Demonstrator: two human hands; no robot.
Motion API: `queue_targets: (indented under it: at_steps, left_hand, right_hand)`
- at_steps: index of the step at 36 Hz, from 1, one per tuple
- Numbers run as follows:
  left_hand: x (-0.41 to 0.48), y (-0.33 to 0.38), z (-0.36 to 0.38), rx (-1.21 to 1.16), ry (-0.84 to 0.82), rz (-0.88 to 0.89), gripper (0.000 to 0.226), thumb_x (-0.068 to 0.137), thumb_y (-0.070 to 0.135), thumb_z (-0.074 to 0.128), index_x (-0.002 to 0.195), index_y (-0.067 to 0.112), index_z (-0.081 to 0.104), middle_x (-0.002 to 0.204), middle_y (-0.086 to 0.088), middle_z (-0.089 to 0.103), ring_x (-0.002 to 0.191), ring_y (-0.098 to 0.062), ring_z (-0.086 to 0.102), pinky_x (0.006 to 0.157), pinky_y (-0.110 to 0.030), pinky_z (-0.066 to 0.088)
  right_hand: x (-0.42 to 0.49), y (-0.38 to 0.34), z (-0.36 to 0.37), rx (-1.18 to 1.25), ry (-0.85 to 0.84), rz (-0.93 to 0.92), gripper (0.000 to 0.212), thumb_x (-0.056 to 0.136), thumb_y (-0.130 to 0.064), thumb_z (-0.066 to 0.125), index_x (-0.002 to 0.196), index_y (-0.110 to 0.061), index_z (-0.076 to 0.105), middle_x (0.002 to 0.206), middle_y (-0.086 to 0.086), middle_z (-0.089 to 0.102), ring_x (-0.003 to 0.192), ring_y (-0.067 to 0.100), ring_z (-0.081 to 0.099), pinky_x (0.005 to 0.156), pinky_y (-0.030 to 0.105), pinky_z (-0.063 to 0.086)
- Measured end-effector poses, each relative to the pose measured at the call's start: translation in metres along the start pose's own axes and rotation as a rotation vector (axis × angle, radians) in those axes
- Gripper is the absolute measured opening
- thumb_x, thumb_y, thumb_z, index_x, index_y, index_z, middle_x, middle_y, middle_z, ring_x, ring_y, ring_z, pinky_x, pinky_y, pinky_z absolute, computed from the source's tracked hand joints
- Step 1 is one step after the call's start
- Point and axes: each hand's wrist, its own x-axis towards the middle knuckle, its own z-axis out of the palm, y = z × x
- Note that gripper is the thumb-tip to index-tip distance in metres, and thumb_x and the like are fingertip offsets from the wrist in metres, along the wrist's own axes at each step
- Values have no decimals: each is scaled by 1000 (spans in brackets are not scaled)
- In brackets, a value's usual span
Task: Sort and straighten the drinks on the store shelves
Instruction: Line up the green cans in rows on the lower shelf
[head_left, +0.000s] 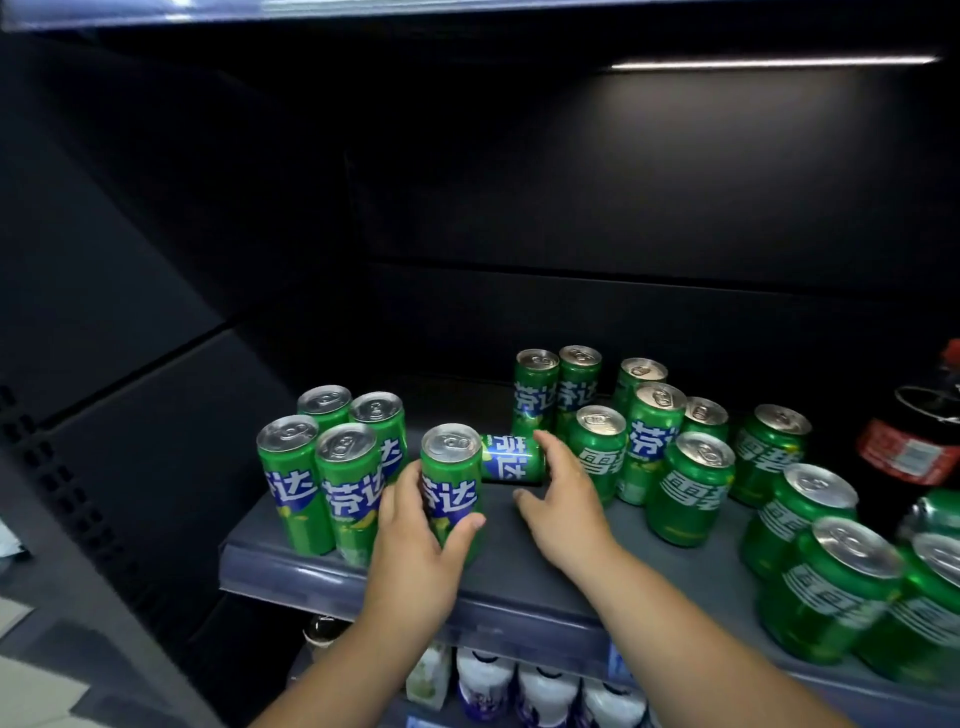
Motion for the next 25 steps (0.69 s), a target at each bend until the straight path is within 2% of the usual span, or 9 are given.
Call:
queue_targets:
  at_steps: [4,6,8,10,11,15,18,21,25]
  left_hand:
    - [0,0,-1,4,0,1,80,82,40,76,147,25,32,128,12,38,116,-9,47,97,-27,39]
    - [1,-2,1,-13,-2,-8,75,82,39,76,144,29,35,126,11,43,113,-9,49,96,-29,42]
    - [3,-5,2,-49,-15,-13,70,83,37,76,140,33,36,123,16,51,111,-5,53,95,-29,45]
    - [3,-6,3,-74,-39,-24,69,84,35,76,139,33,34,119,23,54,110,1,54,93,-26,45]
    - [4,-6,3,-82,-47,-26,70,84,34,76,140,33,33,120,23,55,110,1,55,93,-28,46]
    - [5,-8,4,-93,-43,-30,71,84,32,76,141,32,33,124,14,60,113,-5,58,98,-37,50]
    - [5,-8,4,-95,-38,-26,69,84,31,76,139,33,34,123,15,61,112,-4,59,98,-38,51]
    - [6,-9,4,-95,-45,-33,69,84,32,76,139,33,34,123,15,60,113,-4,58,99,-38,50]
    - [6,-6,2,-86,-61,-41,73,84,34,76,142,31,31,124,12,58,113,-7,56,96,-31,46]
  right_hand:
    - [12,-2,2,-59,-67,-16,86,90,-6,68,160,-19,20,167,5,20,155,16,10,120,21,11]
    - [18,-5,4,-101,-104,-15,87,91,-6,67,161,-17,17,167,7,19,156,19,5,120,22,8]
    - [22,-5,6,-160,-90,-36,82,89,-6,69,158,-11,25,162,9,30,153,24,20,116,19,14]
    - [21,-5,8,-203,-48,-51,74,87,-7,72,152,-8,37,148,9,42,139,26,41,109,16,24]
    - [20,-4,9,-217,-34,-57,70,86,-9,73,149,-8,41,141,9,45,132,26,46,108,19,29]
    - [15,1,13,-239,-16,-73,66,80,-25,83,139,-9,56,124,7,50,121,25,50,106,26,37]
    - [10,3,9,-233,-42,-46,65,80,-37,82,137,-16,57,122,6,51,117,24,52,103,28,40]
    - [7,4,1,-197,-81,4,59,82,-37,80,133,-21,55,125,4,53,115,22,54,93,28,41]
    - [-2,13,-14,-71,-18,39,48,76,-31,86,110,-28,52,117,-3,56,107,19,55,85,30,42]
